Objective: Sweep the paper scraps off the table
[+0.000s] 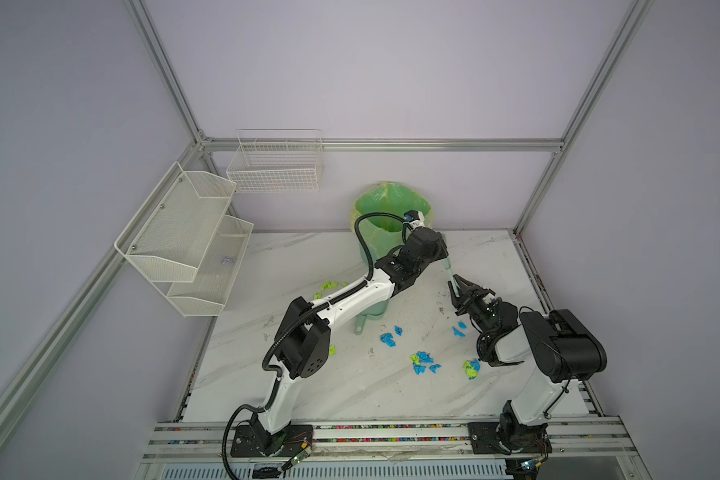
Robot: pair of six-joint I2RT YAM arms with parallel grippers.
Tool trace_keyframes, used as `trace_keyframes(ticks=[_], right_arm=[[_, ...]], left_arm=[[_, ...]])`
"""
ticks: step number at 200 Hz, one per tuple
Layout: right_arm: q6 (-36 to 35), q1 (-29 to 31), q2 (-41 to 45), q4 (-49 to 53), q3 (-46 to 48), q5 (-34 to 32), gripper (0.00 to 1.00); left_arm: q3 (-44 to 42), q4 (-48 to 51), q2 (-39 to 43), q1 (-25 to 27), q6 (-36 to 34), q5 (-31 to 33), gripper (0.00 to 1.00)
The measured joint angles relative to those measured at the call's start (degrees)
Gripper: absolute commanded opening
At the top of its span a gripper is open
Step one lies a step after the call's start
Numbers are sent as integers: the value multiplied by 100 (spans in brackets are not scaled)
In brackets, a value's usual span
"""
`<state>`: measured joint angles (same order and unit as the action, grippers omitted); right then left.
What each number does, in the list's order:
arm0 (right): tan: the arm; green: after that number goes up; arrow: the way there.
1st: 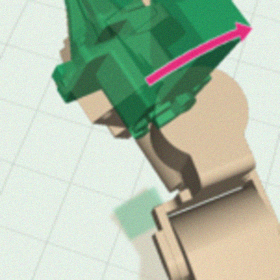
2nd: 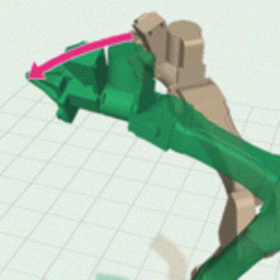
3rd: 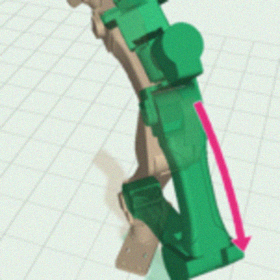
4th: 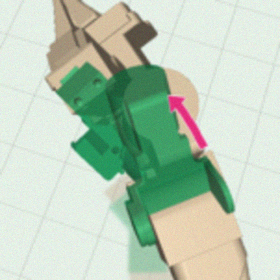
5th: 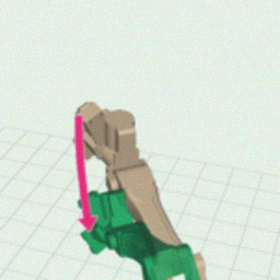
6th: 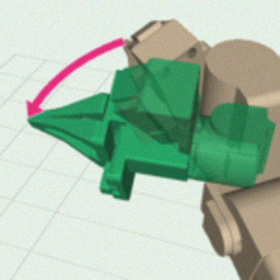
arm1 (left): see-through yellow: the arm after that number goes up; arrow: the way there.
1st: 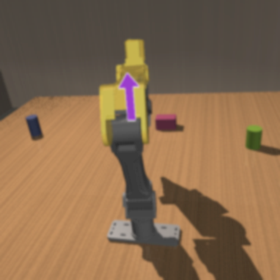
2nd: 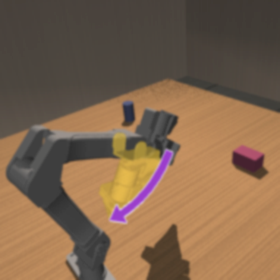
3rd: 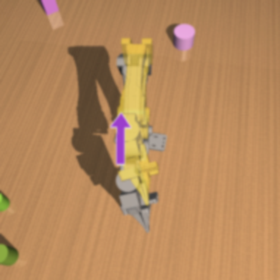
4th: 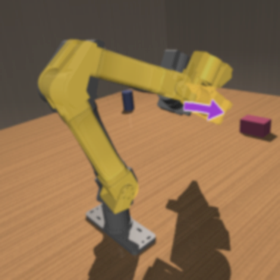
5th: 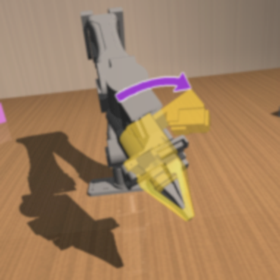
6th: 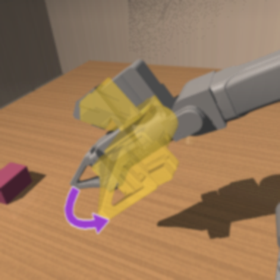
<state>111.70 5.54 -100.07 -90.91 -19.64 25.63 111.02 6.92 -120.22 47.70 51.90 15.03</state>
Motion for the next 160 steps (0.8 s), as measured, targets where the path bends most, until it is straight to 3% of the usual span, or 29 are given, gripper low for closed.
trace_keyframes(ticks=[18, 44, 55, 73, 91, 108, 160], right_arm=[[50, 0, 28, -66, -7, -79, 0], [118, -74, 149, -114, -48, -260, 0], [116, -59, 157, -114, -48, -269, 0], [107, -59, 208, -92, -46, -273, 0], [52, -59, 343, -72, 4, -297, 0], [-13, -127, 527, -42, 107, -339, 0], [-238, -590, 1119, -17, 367, -544, 0]], left_arm=[[-2, 94, 0, 0, -4, 81, 0], [-2, 254, -35, -81, -4, 190, 0], [-2, 251, -35, -85, -4, 190, 16], [-9, 177, -35, -63, -13, 181, 58], [-52, 13, -15, -33, -13, 162, 83], [-199, -105, 118, -26, -55, 129, 100], [-957, -199, 1169, 4, -48, -31, 100]])
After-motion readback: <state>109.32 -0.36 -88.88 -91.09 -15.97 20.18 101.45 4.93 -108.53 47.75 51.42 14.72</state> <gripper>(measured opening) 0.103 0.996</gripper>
